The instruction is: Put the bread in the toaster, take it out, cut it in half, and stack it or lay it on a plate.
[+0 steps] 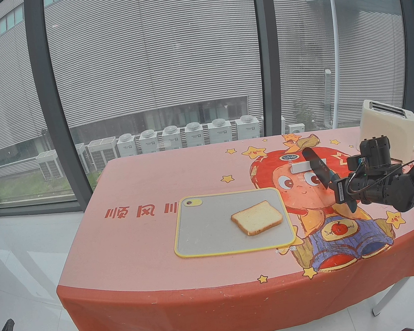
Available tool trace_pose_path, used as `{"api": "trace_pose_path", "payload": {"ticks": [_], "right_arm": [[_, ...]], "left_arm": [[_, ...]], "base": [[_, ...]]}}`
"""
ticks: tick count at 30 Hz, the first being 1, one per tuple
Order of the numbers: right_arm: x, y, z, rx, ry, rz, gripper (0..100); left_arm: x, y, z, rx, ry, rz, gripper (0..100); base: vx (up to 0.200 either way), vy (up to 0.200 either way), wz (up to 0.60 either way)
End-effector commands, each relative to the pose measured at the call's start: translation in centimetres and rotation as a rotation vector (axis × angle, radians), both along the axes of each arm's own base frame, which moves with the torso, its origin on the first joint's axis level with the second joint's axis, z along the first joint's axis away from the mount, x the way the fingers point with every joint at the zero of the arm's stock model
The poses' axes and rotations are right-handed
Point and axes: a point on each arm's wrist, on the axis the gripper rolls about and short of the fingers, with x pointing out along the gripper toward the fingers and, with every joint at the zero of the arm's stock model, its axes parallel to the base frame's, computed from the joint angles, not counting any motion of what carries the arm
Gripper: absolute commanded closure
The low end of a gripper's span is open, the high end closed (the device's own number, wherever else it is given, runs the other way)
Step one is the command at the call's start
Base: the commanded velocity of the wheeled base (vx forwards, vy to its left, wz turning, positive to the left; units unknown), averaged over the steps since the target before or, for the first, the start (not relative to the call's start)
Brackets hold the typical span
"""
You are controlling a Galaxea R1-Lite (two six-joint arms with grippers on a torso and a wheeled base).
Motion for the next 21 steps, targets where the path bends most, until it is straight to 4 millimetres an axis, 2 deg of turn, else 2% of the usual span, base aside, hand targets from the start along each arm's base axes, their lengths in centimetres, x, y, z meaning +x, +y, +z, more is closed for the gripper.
{"api": "trace_pose_path", "payload": {"ticks": [1,10,21], "right_arm": [[0.0,0.0,0.3,0.003,-0.011,-0.001,100],[0.0,-0.1,0.8,0.006,-0.026,-0.003,100],[-0.5,-0.1,2.7,0.015,-0.081,-0.002,100]], "left_arm": [[0.1,0.0,-0.5,-0.001,0.019,0.001,0],[0.1,0.0,-0.5,-0.001,0.019,0.001,0],[0.1,0.0,-0.5,-0.001,0.019,0.001,0]], "base": [[0.000,0.000,0.00],[0.000,0.000,0.00],[0.000,0.000,0.00]]}}
